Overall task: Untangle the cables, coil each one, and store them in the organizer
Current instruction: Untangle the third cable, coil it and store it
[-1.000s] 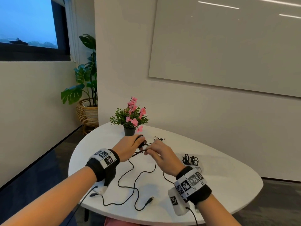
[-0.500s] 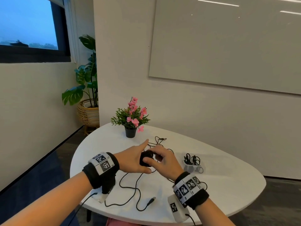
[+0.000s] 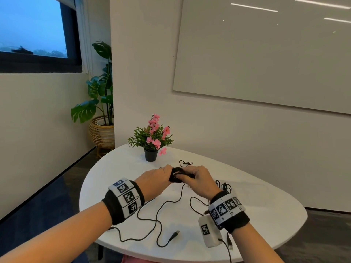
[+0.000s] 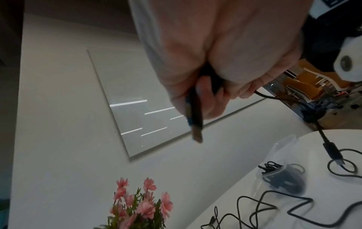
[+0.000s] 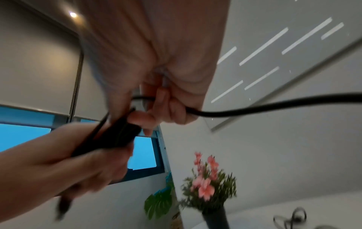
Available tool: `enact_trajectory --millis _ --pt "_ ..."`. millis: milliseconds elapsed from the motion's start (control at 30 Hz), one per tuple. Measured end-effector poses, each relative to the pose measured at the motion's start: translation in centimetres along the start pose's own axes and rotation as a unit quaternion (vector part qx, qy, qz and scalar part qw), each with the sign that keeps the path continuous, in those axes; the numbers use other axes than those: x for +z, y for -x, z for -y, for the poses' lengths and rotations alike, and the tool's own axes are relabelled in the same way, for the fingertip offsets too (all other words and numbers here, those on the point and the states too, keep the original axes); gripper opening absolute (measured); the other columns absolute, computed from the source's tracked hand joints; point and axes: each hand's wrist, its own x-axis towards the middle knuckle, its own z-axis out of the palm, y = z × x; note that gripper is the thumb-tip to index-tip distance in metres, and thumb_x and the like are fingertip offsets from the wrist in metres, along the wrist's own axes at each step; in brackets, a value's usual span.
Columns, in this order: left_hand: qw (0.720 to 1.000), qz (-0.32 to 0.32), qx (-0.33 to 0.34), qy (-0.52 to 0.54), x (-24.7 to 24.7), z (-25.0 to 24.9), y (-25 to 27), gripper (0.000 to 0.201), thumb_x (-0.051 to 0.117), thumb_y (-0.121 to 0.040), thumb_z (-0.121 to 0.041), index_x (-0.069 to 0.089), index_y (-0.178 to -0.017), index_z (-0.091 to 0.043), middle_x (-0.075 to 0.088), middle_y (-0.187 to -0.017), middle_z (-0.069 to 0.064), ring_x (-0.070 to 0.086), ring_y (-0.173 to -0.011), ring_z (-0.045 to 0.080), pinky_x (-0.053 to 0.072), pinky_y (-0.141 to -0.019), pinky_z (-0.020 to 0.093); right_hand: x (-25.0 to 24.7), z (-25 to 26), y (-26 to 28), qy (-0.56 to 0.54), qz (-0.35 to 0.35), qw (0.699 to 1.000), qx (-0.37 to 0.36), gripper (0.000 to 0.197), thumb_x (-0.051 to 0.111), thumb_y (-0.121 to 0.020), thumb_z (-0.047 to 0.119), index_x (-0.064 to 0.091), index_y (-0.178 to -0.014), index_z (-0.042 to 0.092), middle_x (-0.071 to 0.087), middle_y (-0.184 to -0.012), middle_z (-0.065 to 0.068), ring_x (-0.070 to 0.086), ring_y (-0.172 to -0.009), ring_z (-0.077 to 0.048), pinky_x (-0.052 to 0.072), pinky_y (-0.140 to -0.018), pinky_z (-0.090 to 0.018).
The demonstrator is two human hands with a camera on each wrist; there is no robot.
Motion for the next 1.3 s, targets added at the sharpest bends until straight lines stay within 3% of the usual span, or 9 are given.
enact_trajectory --millis 233,400,533,667,767,900,1067,1167,1300 --pt "0.988 0.136 0.071 0.016 -0.4 0.2 0.4 0.027 0.045 -0.097 -0.032 0.043 -0.117 -0.015 0.061 -0.112 0.008 0.060 -0.097 0.025 0.047 -0.082 0.034 -3.0 0.7 -1.0 0.033 0.072 0.995 -0.063 0.011 0.063 -0.087 0.008 0.073 -0.092 0.012 0.065 -0.087 -0.010 0.061 -0.083 -0.019 0.049 -0.079 -0.029" --pt "0.993 0.009 0.044 0.112 -3.1 -0.2 0.4 0.030 0.046 -0.096 -0.035 0.044 -0.119 -0.016 0.063 -0.106 0.005 0.061 -0.093 0.020 0.049 -0.082 0.031 -1.6 -0.7 -1.3 -0.086 -0.024 0.994 -0.061 0.018 0.057 -0.091 0.013 0.072 -0.097 0.021 0.063 -0.082 -0.020 0.057 -0.077 -0.031 0.047 -0.075 -0.035" --pt "0.969 -0.091 -0.020 0.230 -2.8 -0.4 -0.1 0.030 0.049 -0.095 -0.029 0.043 -0.119 -0.012 0.062 -0.105 0.007 0.056 -0.083 0.013 0.046 -0.073 0.024 1.6 -1.0 -0.9 -0.071 -0.044 0.996 -0.012 0.024 0.048 -0.097 0.010 0.069 -0.093 0.021 0.053 -0.058 0.017 0.043 -0.053 0.000 0.035 -0.058 -0.012" --pt "0.987 -0.112 -0.094 0.065 -1.4 1.1 -1.0 0.037 0.056 -0.091 -0.028 0.044 -0.118 -0.006 0.058 -0.088 0.005 0.063 -0.076 0.018 0.037 -0.056 0.020 3.2 -0.8 0.4 0.144 0.035 0.989 -0.022 0.029 0.037 -0.099 0.017 0.057 -0.121 0.014 0.056 -0.085 0.017 0.052 -0.074 0.007 0.039 -0.069 -0.012" --pt "0.978 -0.065 -0.048 -0.191 -1.2 1.2 -0.5 0.039 0.079 -0.050 -0.023 0.064 -0.082 -0.005 0.048 -0.061 0.000 0.047 -0.044 0.009 0.026 -0.036 0.013 3.6 -0.7 0.8 0.261 0.066 0.960 -0.080 0.028 0.036 -0.097 0.012 0.056 -0.116 0.010 0.057 -0.110 -0.007 0.055 -0.097 -0.024 0.042 -0.081 -0.034" --pt "0.986 0.006 -0.011 -0.165 1.2 1.2 0.0 0.032 0.045 -0.090 -0.025 0.041 -0.114 -0.005 0.046 -0.109 0.011 0.049 -0.083 0.024 0.035 -0.062 0.030 2.9 -1.1 0.5 0.291 0.016 0.942 -0.166 0.021 0.048 -0.092 0.016 0.067 -0.098 0.009 0.058 -0.093 -0.009 0.054 -0.085 -0.028 0.033 -0.065 -0.034" --pt "0.983 -0.003 0.061 -0.173 1.3 1.3 -0.7 0.031 0.038 -0.091 -0.010 0.040 -0.121 -0.005 0.045 -0.117 0.014 0.049 -0.094 0.028 0.032 -0.070 0.032 1.1 -0.8 -0.7 0.227 -0.015 0.951 -0.208 0.010 0.065 -0.083 0.020 0.073 -0.088 0.016 0.058 -0.079 -0.002 0.052 -0.071 -0.012 0.030 -0.068 -0.023" --pt "0.966 -0.025 0.146 -0.210 0.8 1.2 -0.3 0.036 0.055 -0.083 -0.007 0.050 -0.118 -0.006 0.051 -0.108 0.012 0.051 -0.087 0.025 0.038 -0.068 0.030 0.2 -0.6 -1.4 0.159 -0.011 0.964 -0.211 0.007 0.075 -0.076 0.020 0.076 -0.082 0.017 0.062 -0.074 0.000 0.047 -0.066 0.003 0.035 -0.066 -0.015" --pt "0.979 0.006 0.189 -0.080 1.1 2.2 -0.6 0.041 0.045 -0.094 -0.005 0.039 -0.134 -0.010 0.043 -0.130 0.009 0.043 -0.109 0.025 0.038 -0.093 0.035 -0.9 -0.5 -1.6 -0.020 -0.038 0.988 -0.149 0.014 0.084 -0.063 0.009 0.076 -0.073 0.007 0.065 -0.067 0.013 0.056 -0.063 0.001 0.040 -0.063 -0.009"
